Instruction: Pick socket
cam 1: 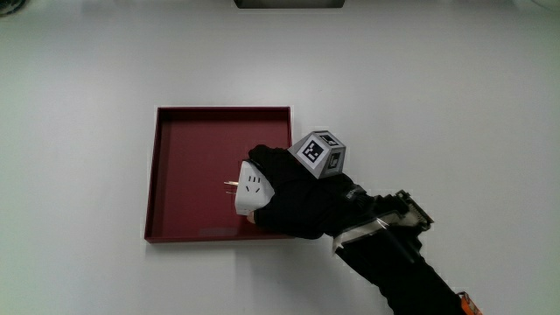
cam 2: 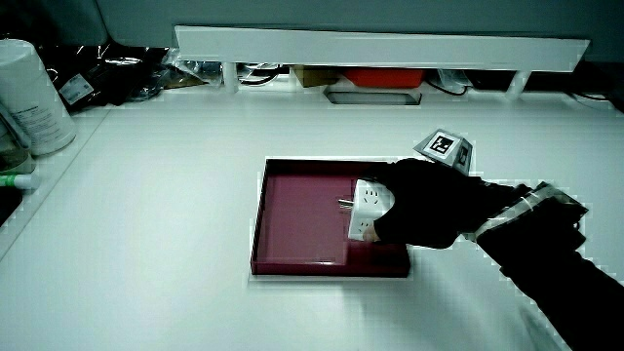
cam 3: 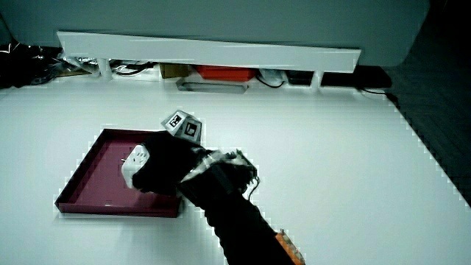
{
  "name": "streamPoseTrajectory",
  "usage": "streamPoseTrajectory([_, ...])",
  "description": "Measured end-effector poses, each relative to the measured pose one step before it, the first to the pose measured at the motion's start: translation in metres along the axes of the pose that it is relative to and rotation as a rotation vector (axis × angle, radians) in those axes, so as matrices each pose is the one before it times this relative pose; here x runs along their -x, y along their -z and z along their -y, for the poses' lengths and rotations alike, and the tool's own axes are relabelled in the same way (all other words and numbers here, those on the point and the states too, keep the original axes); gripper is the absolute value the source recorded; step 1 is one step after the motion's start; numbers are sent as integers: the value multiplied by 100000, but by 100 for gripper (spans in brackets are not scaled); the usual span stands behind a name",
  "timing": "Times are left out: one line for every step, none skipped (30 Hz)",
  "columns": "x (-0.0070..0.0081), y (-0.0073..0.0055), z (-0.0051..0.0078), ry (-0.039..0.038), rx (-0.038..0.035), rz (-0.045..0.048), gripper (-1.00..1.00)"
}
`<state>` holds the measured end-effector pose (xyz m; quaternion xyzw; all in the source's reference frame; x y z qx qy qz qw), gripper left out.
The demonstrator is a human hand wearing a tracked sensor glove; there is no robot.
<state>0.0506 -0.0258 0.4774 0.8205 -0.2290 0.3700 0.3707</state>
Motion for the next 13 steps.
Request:
streamPoseTrajectory([536, -455, 495, -991, -195, 8, 100])
streamPoseTrajectory([-137, -152, 186, -1640, 1017, 27, 100])
streamPoseTrajectory([-293, -63, 102, -2108, 4109, -6159, 100])
streamPoseTrajectory([9, -252, 398, -1232, -843, -666, 100])
streamPoseTrajectory([260, -358, 434, -1835, -538, -573, 100])
streamPoseTrajectory([427, -380, 534, 1891, 577, 466, 100])
streamPoseTrajectory([90, -262, 437, -312, -322, -149, 100])
streamPoseTrajectory([-53, -227, 355, -2637, -795, -1131, 100])
streamPoseTrajectory([360, -366, 519, 1411, 123, 58, 100])
streamPoseTrajectory([187, -270, 508, 1852, 284, -684, 100])
streamPoseTrajectory([32, -207, 425, -1099, -437, -1763, 100])
streamPoseTrajectory([68, -233, 431, 583, 113, -53, 100])
streamPoseTrajectory([47, -189, 491, 2844, 667, -1648, 100])
